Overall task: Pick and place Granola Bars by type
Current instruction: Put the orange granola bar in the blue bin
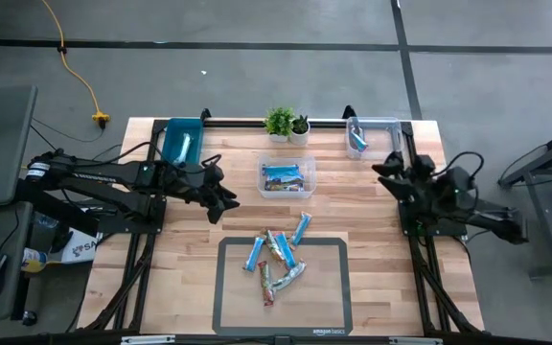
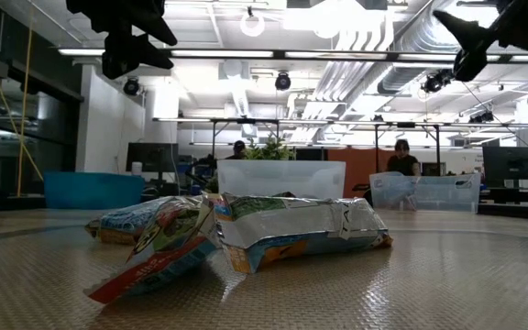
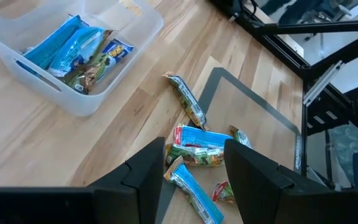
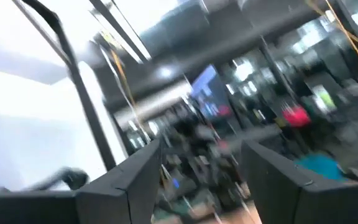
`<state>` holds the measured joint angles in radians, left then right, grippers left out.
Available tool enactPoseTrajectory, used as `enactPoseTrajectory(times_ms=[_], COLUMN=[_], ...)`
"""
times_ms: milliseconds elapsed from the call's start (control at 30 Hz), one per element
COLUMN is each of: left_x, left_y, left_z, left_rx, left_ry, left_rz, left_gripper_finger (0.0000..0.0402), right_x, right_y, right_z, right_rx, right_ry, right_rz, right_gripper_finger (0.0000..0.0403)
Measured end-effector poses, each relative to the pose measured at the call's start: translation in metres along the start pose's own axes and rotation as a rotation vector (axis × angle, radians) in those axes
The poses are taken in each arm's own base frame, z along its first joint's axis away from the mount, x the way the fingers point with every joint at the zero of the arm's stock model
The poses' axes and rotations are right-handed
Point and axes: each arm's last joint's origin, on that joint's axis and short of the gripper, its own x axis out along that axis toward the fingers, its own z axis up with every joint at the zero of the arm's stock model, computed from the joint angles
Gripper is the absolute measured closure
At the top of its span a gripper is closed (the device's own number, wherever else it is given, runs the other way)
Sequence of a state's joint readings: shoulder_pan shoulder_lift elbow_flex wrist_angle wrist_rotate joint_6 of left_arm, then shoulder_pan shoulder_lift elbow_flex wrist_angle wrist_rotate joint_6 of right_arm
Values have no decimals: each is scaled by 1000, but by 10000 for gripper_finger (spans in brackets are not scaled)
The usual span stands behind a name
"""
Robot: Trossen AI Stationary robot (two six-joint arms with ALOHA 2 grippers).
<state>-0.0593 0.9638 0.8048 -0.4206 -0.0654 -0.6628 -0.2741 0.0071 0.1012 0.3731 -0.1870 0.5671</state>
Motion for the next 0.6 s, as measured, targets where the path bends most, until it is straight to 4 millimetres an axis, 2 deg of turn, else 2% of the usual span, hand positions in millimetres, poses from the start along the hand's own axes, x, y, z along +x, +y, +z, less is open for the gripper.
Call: enactPoseTrajectory(times_ms=[100,367,500,600], left_x=[0,0,0,0], left_y=[0,0,1,1], left_z=[0,0,0,1], left_rx=[1,3,5,7], left_ry=[0,-8,-16,-21], left_rz=[0,12,22,29], left_gripper_finger=[238,238,238,238], right_x=[-4,-3,-2,-2], right_y=[-8,-1,-2,-1], right_z=[-14,-16,-28,-31], right_rx=[43,44,71,11], right_ry=[-59,-24,54,59], right_rz=[46,123,59,29], right_gripper_finger=[199,199,199,199])
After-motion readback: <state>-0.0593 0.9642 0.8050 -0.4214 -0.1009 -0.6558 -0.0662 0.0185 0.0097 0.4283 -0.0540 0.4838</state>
